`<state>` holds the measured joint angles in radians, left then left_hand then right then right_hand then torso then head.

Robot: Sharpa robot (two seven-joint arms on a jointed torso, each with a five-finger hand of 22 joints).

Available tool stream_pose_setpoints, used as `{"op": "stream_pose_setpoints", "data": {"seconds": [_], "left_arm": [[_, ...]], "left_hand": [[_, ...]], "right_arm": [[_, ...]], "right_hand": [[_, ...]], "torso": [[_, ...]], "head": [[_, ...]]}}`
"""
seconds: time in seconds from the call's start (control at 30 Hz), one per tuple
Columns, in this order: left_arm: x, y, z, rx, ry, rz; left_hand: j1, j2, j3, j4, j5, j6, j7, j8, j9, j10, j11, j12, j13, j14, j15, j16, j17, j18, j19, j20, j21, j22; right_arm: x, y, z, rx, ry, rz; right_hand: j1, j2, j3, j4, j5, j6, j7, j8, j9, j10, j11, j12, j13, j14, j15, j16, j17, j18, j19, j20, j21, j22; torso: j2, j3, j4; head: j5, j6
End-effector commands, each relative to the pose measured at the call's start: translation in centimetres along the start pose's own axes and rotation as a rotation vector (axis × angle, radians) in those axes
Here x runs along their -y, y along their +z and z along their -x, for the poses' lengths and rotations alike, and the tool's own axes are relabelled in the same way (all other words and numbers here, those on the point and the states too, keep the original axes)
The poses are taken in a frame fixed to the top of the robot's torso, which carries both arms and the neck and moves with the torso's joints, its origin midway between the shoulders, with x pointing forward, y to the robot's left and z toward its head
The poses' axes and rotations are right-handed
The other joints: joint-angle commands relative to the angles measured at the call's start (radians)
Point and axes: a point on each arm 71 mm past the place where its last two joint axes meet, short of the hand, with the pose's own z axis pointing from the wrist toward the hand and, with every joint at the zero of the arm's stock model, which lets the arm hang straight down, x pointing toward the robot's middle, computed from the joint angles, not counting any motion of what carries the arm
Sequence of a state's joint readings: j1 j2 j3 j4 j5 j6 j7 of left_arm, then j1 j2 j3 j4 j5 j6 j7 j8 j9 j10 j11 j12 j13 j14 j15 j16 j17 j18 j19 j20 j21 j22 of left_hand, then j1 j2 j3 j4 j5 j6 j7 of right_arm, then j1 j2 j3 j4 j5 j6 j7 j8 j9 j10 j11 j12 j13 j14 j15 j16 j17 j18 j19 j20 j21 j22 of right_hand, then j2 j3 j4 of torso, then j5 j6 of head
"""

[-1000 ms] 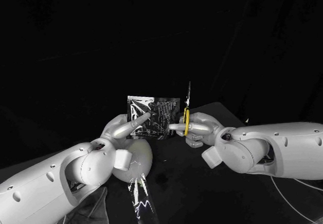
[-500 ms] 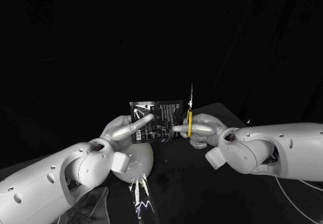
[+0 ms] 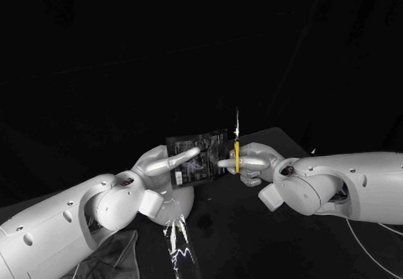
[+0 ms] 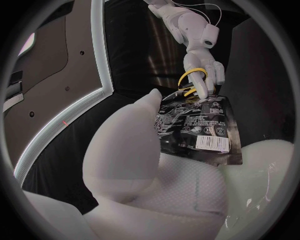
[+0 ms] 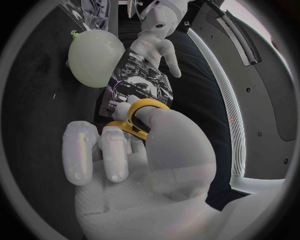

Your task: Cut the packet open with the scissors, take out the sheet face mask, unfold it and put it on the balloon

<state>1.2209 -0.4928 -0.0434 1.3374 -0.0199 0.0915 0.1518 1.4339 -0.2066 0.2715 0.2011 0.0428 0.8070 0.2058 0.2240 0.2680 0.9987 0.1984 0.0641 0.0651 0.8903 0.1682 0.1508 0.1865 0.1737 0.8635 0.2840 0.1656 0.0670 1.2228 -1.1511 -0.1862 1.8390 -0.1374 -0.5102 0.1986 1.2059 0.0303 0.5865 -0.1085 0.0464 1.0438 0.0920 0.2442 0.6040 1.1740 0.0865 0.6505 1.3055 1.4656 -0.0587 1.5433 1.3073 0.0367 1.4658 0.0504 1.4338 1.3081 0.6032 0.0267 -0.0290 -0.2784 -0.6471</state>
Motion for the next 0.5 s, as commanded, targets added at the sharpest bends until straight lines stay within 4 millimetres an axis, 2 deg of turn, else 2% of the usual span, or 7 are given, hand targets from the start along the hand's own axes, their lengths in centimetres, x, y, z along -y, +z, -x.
{"op": "stream_pose_setpoints", "data": {"seconds": [0.03, 0.27, 0.5], "left_arm": [[0.01, 0.15, -0.76, -0.085, -0.080, 0.015], [0.00, 0.28, -1.08, -0.106, -0.111, 0.018], [0.02, 0.36, -1.07, -0.092, -0.115, 0.014]], "left_hand": [[0.021, 0.007, -0.013, 0.000, 0.005, -0.004, 0.015, -0.006, -0.002, -0.002, -0.005, 0.004, 0.000, 0.006, -0.002, -0.004, -0.001, 0.014, 0.044, -0.010, 0.018, 0.006], [0.041, 0.014, -0.024, -0.004, 0.005, -0.004, -0.001, -0.006, -0.003, -0.002, -0.008, 0.002, -0.001, -0.002, -0.001, -0.014, -0.005, 0.012, 0.043, -0.008, 0.003, -0.002], [0.058, 0.020, -0.039, -0.006, 0.005, -0.012, 0.005, -0.012, -0.006, -0.014, -0.001, -0.001, -0.002, -0.013, 0.005, -0.025, -0.009, 0.011, 0.033, -0.002, -0.016, -0.004]], "right_arm": [[-0.05, 0.14, -0.09, 0.000, -0.043, -0.003], [-0.09, 0.31, -0.27, 0.008, -0.044, -0.002], [-0.27, 0.24, -0.37, 0.020, -0.034, 0.003]], "right_hand": [[-0.008, 0.007, 0.008, 0.001, 0.002, 0.027, -0.023, 0.007, 0.004, 0.353, -0.097, 0.708, 0.022, 0.087, -0.009, 0.000, 0.175, 0.004, -0.001, -0.004, -0.005, 0.172], [-0.009, 0.007, 0.009, 0.000, 0.002, 0.027, -0.023, 0.008, 0.004, 0.353, -0.097, 0.707, 0.021, 0.087, -0.009, 0.000, 0.175, 0.004, -0.001, -0.004, -0.005, 0.171], [-0.010, 0.007, 0.010, 0.000, 0.002, 0.027, -0.023, 0.008, 0.005, 0.352, -0.097, 0.705, 0.019, 0.087, -0.009, 0.000, 0.175, 0.004, -0.002, -0.004, -0.006, 0.171]], "torso": [[-0.001, 0.0002, 0.0001], [0.000, 0.0000, 0.0011], [-0.001, -0.0003, 0.0015]], "head": [[0.006, 0.000], [0.010, 0.004], [0.013, 0.008]]}}
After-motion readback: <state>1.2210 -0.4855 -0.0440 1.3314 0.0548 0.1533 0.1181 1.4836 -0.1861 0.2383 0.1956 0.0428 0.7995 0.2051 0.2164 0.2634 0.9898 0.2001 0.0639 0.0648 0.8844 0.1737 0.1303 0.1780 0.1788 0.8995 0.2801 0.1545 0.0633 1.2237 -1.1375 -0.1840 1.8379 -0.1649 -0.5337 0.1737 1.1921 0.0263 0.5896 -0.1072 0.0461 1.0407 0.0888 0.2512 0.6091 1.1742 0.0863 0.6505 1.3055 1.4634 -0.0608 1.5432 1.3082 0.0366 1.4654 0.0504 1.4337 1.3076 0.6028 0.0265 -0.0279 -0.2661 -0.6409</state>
